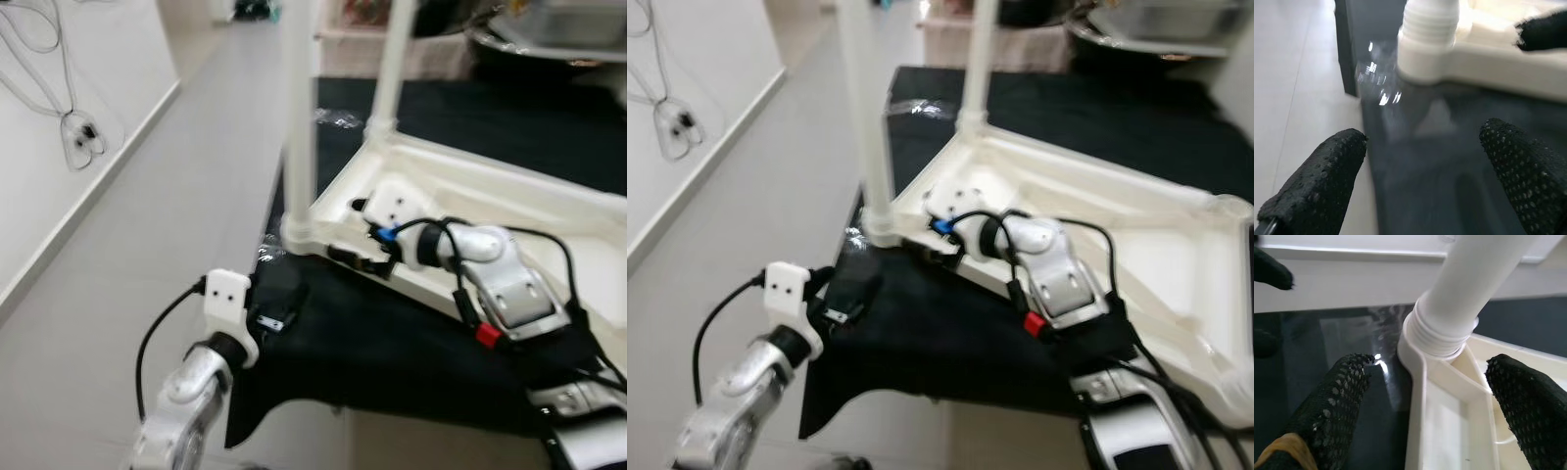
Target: Building children table
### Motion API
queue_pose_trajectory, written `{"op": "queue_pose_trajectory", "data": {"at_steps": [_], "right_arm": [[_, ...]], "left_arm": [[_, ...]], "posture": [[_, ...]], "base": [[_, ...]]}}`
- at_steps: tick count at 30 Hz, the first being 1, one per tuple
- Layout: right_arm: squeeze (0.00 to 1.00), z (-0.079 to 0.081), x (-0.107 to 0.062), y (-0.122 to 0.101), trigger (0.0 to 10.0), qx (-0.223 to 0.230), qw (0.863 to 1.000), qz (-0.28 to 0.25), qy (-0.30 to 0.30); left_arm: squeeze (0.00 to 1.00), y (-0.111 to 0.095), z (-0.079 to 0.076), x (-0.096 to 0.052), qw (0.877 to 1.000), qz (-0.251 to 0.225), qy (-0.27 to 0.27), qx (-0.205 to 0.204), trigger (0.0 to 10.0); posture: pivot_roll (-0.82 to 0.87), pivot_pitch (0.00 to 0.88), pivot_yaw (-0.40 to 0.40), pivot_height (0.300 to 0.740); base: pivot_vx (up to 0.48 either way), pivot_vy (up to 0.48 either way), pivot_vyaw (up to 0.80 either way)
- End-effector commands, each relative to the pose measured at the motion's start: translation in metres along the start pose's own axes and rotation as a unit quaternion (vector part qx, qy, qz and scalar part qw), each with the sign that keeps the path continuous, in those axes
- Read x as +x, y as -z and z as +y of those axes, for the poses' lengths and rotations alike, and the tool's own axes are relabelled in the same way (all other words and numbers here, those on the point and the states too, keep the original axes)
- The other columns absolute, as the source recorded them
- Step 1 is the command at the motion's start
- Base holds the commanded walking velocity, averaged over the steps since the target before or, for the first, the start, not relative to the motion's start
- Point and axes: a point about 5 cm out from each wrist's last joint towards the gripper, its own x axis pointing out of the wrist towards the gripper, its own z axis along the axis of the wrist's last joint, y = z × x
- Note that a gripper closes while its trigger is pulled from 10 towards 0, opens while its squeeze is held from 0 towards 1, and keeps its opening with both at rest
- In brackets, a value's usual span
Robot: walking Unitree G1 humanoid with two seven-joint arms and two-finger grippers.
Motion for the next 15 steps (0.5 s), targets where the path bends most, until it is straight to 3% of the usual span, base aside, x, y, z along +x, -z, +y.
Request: {"op": "queue_pose_trajectory", "data": {"at_steps": [1,8,15], "right_arm": [[0.00,-0.002,-0.004,0.003,10.0,0.026,0.999,0.008,-0.020],[0.00,-0.009,-0.014,0.012,10.0,0.079,0.994,0.055,-0.046],[0.00,-0.004,-0.020,0.024,10.0,0.080,0.990,0.092,-0.070]], "left_arm": [[0.00,0.000,-0.010,-0.002,1.000,0.004,0.028,-0.002,10.0],[0.00,0.004,-0.020,-0.014,0.997,0.023,0.071,0.022,10.0],[0.00,0.006,-0.023,-0.019,0.995,0.028,0.086,0.048,10.0]], "posture": [[0.00,0.187,-0.024,0.740],[0.01,0.210,-0.030,0.740],[0.00,0.216,-0.029,0.740]], "base": [[0.000,0.000,0.00],[0.000,0.000,0.00],[0.000,0.000,0.00]]}}
